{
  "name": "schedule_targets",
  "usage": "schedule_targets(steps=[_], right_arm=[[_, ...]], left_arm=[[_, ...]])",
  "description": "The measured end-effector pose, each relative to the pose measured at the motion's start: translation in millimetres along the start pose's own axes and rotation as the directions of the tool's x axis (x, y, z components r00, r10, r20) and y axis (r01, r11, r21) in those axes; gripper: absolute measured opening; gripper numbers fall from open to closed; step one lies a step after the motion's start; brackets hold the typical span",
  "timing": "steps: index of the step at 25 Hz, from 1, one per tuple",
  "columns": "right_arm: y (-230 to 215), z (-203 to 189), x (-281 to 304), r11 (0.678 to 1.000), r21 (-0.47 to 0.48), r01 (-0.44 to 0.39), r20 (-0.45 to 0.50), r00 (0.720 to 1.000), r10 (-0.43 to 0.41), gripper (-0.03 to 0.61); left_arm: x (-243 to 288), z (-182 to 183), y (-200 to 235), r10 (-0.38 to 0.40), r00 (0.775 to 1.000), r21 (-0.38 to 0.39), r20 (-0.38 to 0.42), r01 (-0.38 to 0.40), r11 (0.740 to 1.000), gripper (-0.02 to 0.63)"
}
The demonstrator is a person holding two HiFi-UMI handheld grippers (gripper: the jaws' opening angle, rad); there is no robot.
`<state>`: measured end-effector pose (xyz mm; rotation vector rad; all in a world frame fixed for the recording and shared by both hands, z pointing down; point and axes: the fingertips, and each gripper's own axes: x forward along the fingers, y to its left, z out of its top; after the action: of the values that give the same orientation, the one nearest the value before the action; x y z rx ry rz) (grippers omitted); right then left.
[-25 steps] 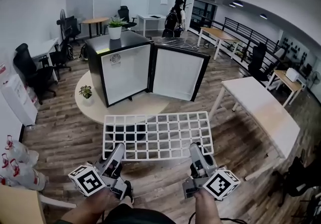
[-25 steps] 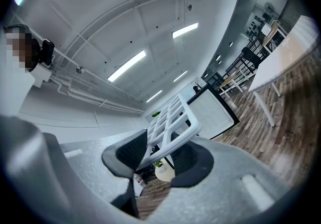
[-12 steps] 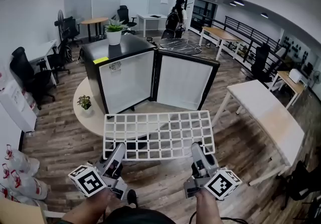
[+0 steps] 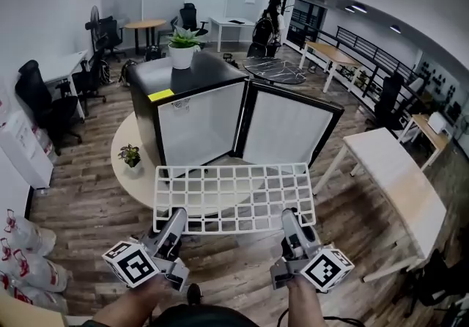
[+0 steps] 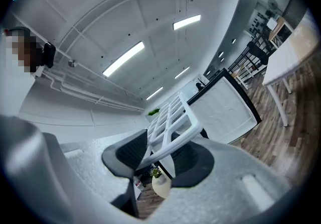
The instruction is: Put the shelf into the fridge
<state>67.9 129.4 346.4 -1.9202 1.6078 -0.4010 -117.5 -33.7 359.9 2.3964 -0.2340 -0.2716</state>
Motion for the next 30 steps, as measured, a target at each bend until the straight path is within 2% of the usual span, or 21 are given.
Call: schedule_targets(steps=[4,15,23,30], right_arm=[[6,-4,40,0.999,-0.051,-0.010,-0.013,1.000,0.009,0.135],[-3,-19,125,0.999,-0.043,-0.003,-0.022,1.000,0.002,0.135],[-19,-18,158,0.999,-0.026,-0.027,-0.036,0.999,0.026,0.135],[-49,-10,193,0.995,0.013,-0.097,-0.065,0.993,0.097,0.135]], left_arm=[[8,20,29,0.001,1.000,-0.028,0.009,-0.001,1.000,0.110],[45,66,94,-0.013,1.000,-0.027,0.009,0.013,1.000,0.110],[65,74,112,0.007,1.000,-0.019,0.019,-0.007,1.000,0.110],[90,80,118,0.063,0.996,0.025,0.060,-0.064,0.998,0.110]])
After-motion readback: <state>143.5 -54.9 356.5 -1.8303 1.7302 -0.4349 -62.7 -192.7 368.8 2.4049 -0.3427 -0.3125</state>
